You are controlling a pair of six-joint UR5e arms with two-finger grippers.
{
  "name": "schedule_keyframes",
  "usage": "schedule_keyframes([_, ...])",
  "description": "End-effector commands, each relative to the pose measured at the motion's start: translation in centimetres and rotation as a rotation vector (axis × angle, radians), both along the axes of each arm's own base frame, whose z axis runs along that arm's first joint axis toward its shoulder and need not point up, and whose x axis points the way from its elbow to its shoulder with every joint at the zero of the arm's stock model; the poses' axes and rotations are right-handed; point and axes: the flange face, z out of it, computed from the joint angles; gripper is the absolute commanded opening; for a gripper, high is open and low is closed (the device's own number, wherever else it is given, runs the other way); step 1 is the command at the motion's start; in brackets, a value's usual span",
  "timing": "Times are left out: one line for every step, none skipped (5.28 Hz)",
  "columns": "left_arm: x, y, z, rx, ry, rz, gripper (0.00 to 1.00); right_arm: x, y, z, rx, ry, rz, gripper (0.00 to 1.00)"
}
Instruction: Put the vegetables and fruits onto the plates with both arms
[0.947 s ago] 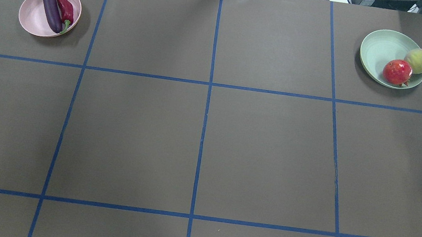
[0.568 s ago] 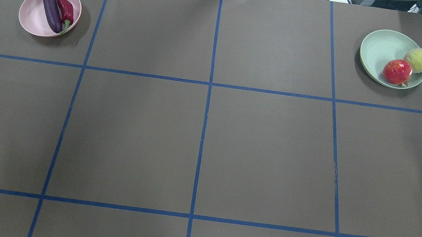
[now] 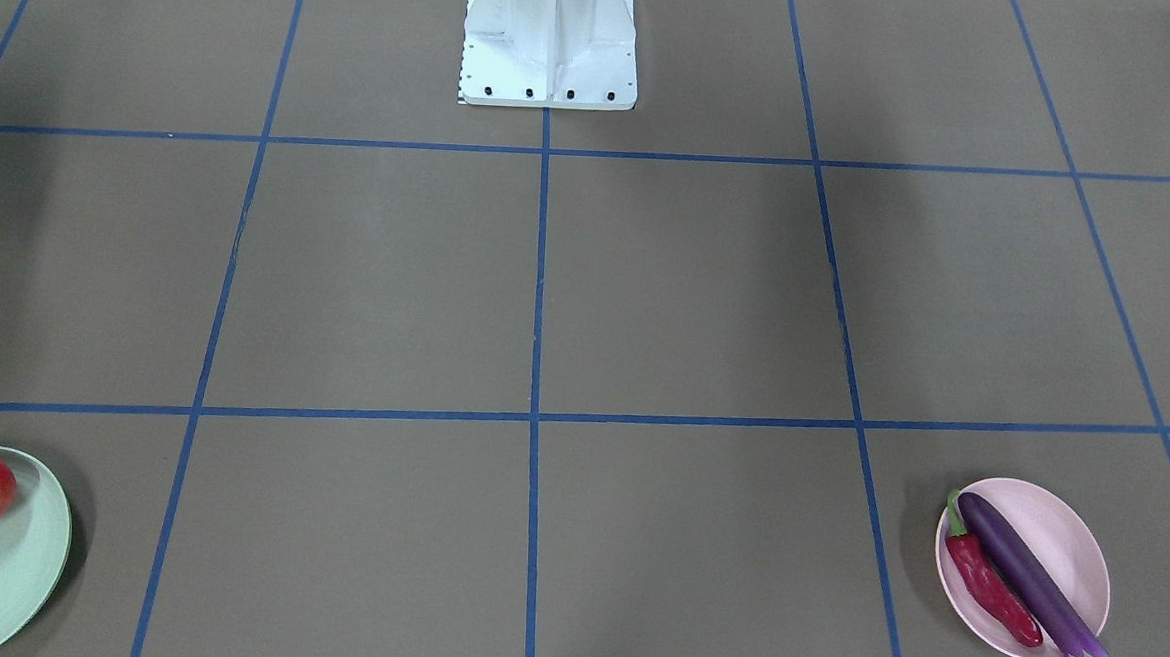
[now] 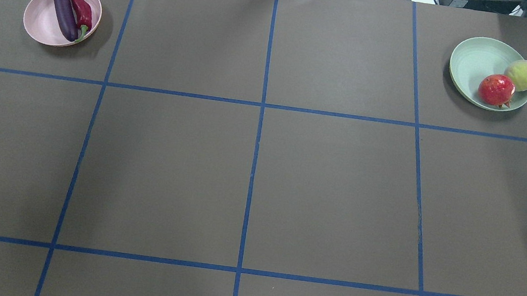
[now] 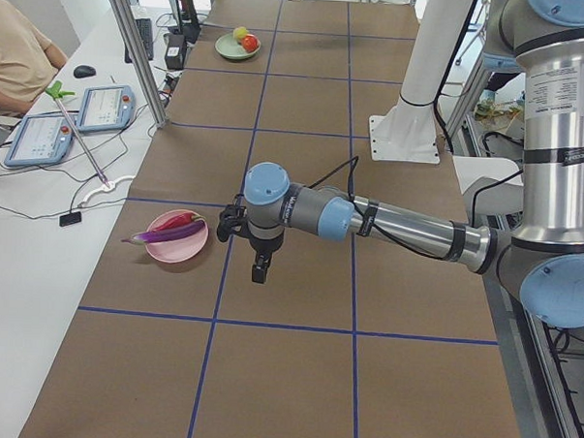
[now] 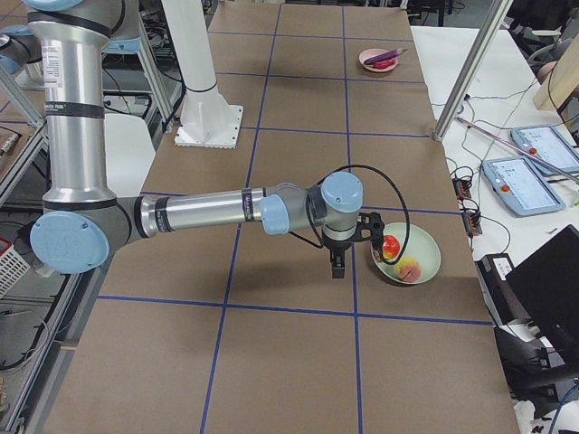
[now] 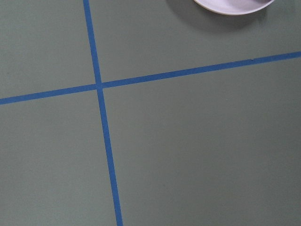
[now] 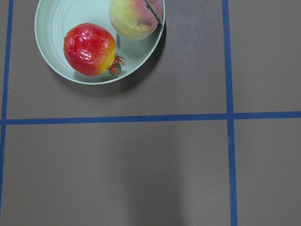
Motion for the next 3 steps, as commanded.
schedule_keyframes([0.04,-0.41,0.76,-0.024,0.001,-0.015,1.00,2.77,-0.78,-1.44,0.004,0.035,-0.079,1.00])
schedule_keyframes([-0.02,-0.44,0.47,-0.006,-0.007,-0.010,1.00,2.63,-0.50,-0.94,-0.007,0.033,-0.081,1.00])
schedule_keyframes([0.05,-0.57,0.23,0.031,-0.010,0.018,1.00,2.55,-0.56,-1.09,-0.006,0.022,-0.080,1.00])
